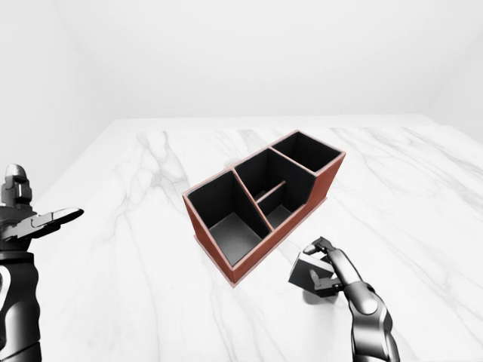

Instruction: Pick up the book and place it in the left compartment of the caddy.

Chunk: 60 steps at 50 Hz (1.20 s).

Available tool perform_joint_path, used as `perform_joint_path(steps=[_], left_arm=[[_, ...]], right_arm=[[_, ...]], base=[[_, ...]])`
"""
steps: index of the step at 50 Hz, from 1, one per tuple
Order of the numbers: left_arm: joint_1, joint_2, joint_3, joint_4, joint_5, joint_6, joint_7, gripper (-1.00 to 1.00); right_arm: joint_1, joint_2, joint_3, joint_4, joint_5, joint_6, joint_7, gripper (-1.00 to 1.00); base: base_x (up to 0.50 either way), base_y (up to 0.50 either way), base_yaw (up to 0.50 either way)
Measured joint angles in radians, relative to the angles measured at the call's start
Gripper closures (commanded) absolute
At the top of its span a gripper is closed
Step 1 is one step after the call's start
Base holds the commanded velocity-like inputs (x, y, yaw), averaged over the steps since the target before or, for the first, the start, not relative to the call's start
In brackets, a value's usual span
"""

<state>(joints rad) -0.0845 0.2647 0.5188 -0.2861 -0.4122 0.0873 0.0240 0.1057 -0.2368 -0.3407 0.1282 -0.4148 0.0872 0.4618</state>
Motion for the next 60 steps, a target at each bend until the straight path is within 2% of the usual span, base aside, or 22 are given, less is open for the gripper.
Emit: perform_joint_path(steps=[13,24,30,41,60], left_arm=[[-0.009,0.004,-0.007,0.031,-0.002,-0.002,-0.005,-1.00],[-0.016,0.007,-0.014,0.060,-0.003,-0.019,-0.008,-1.00],[-0.014,0.008,-0.014,0.055,-0.005,-0.016,-0.008,-1.00],[-0.008,0.005,-0.009,0.035,-0.006,-0.002,-0.006,-1.00],[0.001,0.002,-0.002,0.009,-0.009,0.000,-0.006,-1.00]], right_arm=[[0.017,0.009,-0.030,-0.180,-0.032,0.000,0.066,1.00],[0.010,0.017,-0.075,-0.388,-0.062,0.000,0.166,1.00],[-0.003,0.019,-0.083,-0.446,-0.070,0.000,0.197,1.00],[-0.043,0.011,-0.049,-0.499,-0.097,0.000,0.227,1.00],[-0.165,-0.020,0.044,-0.556,-0.130,0.000,0.236,1.00]], base=[[0.00,0.00,0.00],[0.00,0.00,0.00],[0.00,0.00,0.00],[0.00,0.00,0.00],[0.00,0.00,0.00]])
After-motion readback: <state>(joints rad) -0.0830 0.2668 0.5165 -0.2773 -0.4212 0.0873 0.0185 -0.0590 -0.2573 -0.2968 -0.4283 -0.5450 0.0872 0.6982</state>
